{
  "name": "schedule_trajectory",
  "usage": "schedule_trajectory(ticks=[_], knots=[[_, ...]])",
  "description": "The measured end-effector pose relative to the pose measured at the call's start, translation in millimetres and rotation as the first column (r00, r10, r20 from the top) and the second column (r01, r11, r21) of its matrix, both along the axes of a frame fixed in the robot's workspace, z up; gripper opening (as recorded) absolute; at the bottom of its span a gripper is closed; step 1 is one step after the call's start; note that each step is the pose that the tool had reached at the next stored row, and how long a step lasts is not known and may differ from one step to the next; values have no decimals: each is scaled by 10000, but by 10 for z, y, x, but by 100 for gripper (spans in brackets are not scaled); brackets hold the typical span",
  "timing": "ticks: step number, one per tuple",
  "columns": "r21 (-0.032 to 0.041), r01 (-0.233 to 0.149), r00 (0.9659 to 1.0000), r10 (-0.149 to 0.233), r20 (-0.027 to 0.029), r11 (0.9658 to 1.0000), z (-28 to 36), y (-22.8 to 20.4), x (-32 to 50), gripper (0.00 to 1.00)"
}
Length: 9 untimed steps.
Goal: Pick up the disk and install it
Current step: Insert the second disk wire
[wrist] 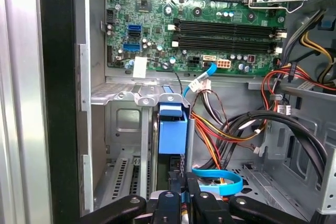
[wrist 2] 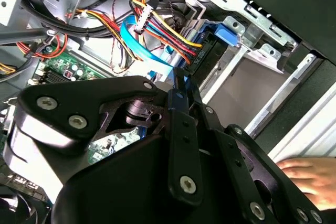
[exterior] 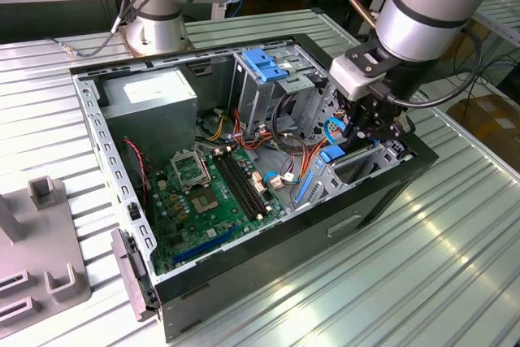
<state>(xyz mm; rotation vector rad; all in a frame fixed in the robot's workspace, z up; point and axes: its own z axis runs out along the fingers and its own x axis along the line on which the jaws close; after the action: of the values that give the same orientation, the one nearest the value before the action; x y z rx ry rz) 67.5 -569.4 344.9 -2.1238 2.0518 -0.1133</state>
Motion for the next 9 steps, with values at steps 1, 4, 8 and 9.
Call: schedule_trajectory(ticks=[1,4,8,9], knots=[[1,0,10000,0,0,10000,-3,-2,0,16],[-2,0,10000,0,-1,10000,-9,-6,0,16],[14,-1,10000,1,-1,10000,-19,-12,0,16],[23,-1,10000,1,-1,10000,-21,-13,0,16]])
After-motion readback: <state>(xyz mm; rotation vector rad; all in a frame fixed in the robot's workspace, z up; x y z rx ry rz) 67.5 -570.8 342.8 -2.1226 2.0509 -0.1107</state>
